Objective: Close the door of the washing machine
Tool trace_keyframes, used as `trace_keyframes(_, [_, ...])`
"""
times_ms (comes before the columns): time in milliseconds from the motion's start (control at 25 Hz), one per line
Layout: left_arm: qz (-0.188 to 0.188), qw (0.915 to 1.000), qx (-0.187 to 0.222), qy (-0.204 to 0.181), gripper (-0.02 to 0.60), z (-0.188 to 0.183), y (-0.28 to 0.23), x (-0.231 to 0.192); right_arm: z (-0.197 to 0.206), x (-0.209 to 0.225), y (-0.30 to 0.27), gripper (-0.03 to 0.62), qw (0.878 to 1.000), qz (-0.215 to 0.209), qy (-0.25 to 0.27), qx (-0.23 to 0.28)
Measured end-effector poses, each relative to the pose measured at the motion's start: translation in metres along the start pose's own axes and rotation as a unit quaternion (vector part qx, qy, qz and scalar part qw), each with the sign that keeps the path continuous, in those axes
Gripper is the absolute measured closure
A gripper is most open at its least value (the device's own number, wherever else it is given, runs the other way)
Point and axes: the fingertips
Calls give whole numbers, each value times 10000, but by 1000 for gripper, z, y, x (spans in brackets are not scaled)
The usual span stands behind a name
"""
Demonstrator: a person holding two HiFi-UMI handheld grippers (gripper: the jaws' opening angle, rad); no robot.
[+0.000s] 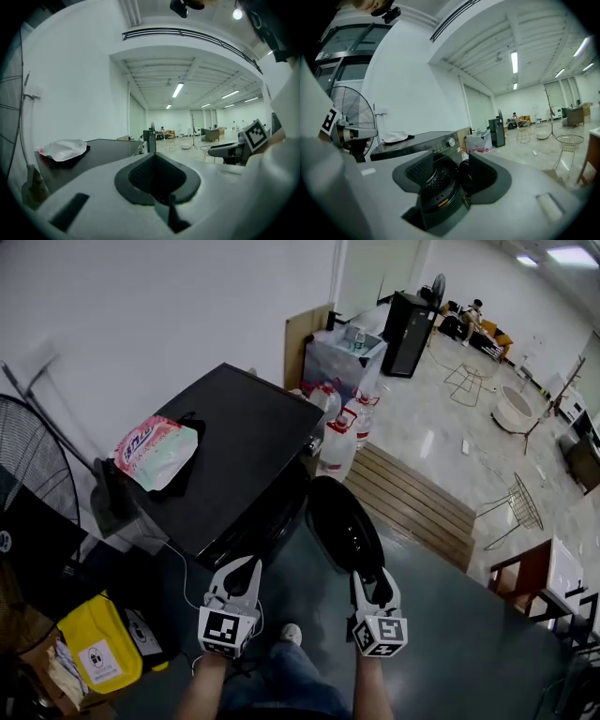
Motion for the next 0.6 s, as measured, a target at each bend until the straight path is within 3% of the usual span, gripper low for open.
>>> trace_keyframes(280, [99,9999,-38,92,574,-13,-45,-7,1,18,-43,364,9996,-78,-30,-258])
trace_keyframes(600, [242,9992,-272,-132,574,-16,-91,-5,23,38,-62,364,9987,57,-200,-469])
Point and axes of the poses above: the fingertips, and each gripper's own axes: y backward along the fingers, x to its right, z out of its underside, and after that the axes turned 14 degrees about -x, right-handed
